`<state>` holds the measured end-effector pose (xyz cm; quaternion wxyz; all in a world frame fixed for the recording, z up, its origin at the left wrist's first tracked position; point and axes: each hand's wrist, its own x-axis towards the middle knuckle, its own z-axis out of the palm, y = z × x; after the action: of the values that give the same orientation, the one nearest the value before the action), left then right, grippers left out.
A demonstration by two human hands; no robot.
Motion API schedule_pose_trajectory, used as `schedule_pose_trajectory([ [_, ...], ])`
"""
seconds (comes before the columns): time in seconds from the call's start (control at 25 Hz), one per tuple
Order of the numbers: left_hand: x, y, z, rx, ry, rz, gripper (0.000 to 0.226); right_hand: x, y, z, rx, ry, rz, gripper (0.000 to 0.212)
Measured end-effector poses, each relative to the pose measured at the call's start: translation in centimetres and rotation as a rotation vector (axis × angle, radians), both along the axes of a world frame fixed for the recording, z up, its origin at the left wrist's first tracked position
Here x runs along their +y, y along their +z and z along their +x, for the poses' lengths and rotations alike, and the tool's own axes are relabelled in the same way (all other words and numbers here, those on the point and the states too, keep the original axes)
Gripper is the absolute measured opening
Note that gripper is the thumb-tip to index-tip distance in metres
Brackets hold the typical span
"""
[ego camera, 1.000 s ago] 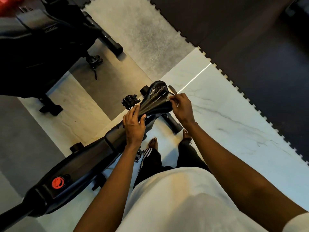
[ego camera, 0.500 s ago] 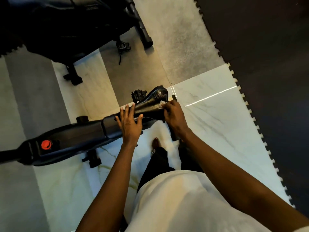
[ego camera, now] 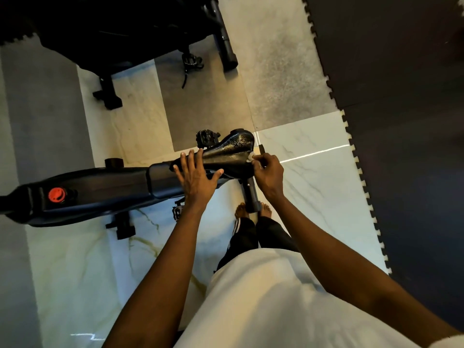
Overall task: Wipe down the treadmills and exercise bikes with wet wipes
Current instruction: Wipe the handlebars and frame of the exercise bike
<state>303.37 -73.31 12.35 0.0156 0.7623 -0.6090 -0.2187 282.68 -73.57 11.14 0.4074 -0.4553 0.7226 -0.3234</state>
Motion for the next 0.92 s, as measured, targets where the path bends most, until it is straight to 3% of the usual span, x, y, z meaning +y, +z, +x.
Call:
schedule_pose_trajectory([
  [0.12,0.0,-0.3,-0.5,-0.034,0.009,0.005,0.090,-1.8,0.5,0.1,0.049,0.015,0.021,0.016],
  [0.32,0.1,-0.3,-0.9,-0.007,0.065,-0.019,0.087,-3.3,0.4,-2.3,0.259,0.585,-0.114,0.017],
  [0.48,0.4,-0.4,-2.3,0.050,0.189,-0.071,0.089,-6.6,1.2,-2.1,0.366,0.973,-0.205,0.034],
  [0.56,0.9,-0.4,-3.5,0.078,0.309,-0.110,0.095,-8.9,1.2,-1.6,0.345,1.050,-0.252,0.034],
  [0.72,1.8,0.1,-8.0,0.215,0.628,-0.106,0.104,-12.0,0.8,-1.9,0.306,0.982,-0.240,0.030],
  [0.92,0.7,1.1,-14.4,0.477,0.956,0.008,0.095,-14.5,0.5,-3.8,0.290,1.362,-0.257,0.031],
])
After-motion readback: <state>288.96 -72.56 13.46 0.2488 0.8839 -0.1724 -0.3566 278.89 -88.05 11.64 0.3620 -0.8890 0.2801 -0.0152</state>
